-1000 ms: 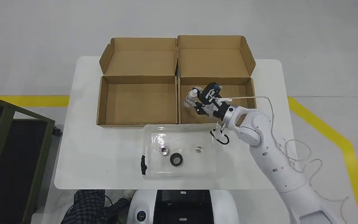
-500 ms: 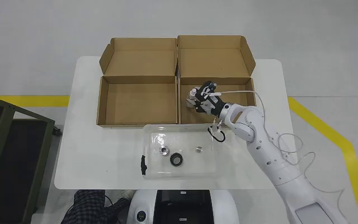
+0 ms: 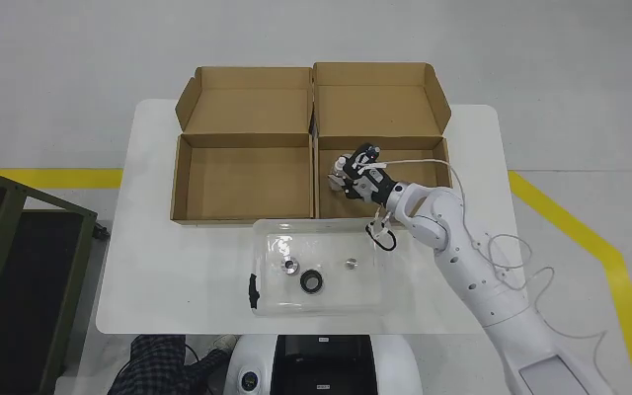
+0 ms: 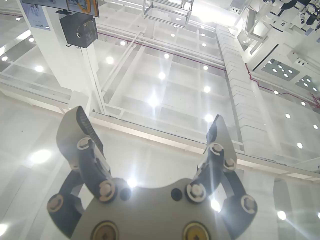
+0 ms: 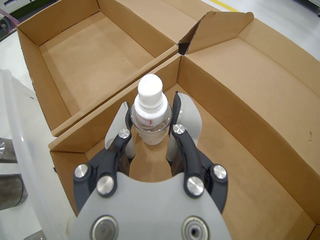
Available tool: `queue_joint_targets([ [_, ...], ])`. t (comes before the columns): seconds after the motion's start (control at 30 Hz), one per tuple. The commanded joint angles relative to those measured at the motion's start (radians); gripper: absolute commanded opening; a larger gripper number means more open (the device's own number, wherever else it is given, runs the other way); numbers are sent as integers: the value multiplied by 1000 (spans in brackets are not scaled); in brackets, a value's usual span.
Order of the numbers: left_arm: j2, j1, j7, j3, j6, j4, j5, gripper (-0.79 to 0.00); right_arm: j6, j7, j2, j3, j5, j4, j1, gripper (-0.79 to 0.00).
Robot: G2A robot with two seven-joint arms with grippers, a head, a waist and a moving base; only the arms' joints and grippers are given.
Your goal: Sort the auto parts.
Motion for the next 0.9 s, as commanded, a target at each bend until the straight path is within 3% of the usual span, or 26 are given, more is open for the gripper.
queue_joint_targets([
  [0.0, 0, 0, 0, 0, 0, 0, 0, 0, 0, -1, 0, 2, -1, 0, -2, -311],
  [0.3, 0, 0, 0, 0, 0, 0, 0, 0, 0, -3, 9, 38, -32, -75, -25, -265],
  [0.6, 0, 0, 0, 0, 0, 0, 0, 0, -32, 21, 34, 124, -73, -271, -86, -132],
  [0.87, 0, 0, 0, 0, 0, 0, 0, 0, -96, 27, 55, 188, -98, -460, -171, -95],
])
